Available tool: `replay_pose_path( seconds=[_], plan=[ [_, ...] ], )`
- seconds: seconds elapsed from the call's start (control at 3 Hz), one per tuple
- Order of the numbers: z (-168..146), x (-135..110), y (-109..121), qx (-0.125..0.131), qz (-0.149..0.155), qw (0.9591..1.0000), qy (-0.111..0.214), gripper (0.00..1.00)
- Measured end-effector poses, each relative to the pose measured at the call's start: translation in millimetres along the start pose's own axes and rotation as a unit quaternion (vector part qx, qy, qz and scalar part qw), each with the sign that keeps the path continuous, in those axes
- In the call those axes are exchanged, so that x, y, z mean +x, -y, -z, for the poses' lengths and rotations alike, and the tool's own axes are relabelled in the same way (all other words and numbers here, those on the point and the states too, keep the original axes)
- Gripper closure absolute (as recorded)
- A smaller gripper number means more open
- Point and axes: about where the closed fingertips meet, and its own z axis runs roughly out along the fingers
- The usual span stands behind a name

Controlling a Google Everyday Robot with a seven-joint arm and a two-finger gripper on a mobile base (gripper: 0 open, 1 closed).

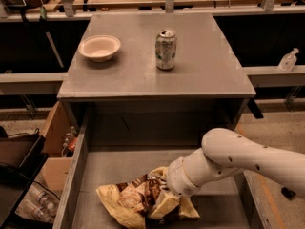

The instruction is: Pick brown chip bag from top drawer and place on counter

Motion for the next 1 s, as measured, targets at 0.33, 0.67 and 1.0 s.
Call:
replay_pose_path(
  seconds=[0.33,0.67,1.0],
  plan=[
    [0.0,-0.1,0.0,0.000,0.000,1.0000,0.000,1.00],
    [0.1,-0.1,0.0,0.000,0.000,1.0000,0.000,1.00],
    [0.2,-0.1,0.0,0.000,0.000,1.0000,0.000,1.00]
  ],
)
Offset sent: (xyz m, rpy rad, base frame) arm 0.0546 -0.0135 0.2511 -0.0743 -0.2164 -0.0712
